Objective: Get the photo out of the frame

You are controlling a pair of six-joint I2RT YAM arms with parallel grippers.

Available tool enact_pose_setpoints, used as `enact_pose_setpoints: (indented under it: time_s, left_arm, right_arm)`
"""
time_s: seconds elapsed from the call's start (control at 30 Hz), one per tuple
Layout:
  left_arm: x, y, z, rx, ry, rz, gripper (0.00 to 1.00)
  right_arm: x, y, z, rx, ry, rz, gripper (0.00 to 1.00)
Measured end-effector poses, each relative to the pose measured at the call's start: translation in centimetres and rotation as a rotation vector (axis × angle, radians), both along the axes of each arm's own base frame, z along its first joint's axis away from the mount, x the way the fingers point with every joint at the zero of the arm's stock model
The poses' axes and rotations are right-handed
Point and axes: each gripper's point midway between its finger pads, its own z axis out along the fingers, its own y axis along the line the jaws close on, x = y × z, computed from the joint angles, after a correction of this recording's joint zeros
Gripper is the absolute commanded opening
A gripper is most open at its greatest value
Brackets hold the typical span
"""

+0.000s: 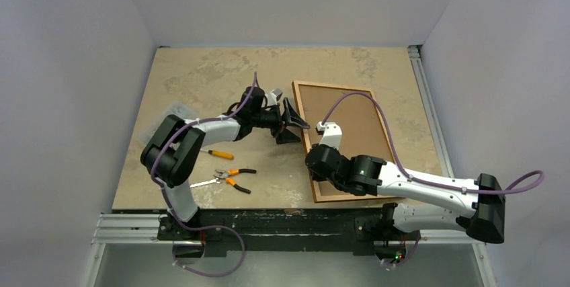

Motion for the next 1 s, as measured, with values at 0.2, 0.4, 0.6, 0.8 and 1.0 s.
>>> enact_pose_setpoints:
  time_s: [0.2,0.4,0.6,0.8,1.0]
  left_arm:
    - [-0.2,-0.1,-1.4,0.052,0.014,-0.024,0.66]
    - [-0.2,-0.1,-1.8,0.086,-0.006,-0.037,0.55]
    - [-0.4,-0.5,-2.8,0.111,-0.001,-0.055,0.24]
    - [-0.2,-0.6,-2.8,0.129,-0.018,-0.074,0.0]
    - [0.0,-0.2,-2.7,0.185,-0.018,-0.077,0.0]
  right_arm:
    - [0.0,0.7,-1.4,-0.042,0.021,0.02,0.0]
    - [0.1,1.3,-2.2,-0.063,0.033,0.031,0.0]
    - [0.2,1.6,-2.1,-0.051,0.03,0.036,0.0]
    - [0.3,1.5,-1.5,-0.065,0.022,0.039,0.44]
    - [0.8,3.6,2.6,-0.124,-0.015,0.038,0.77]
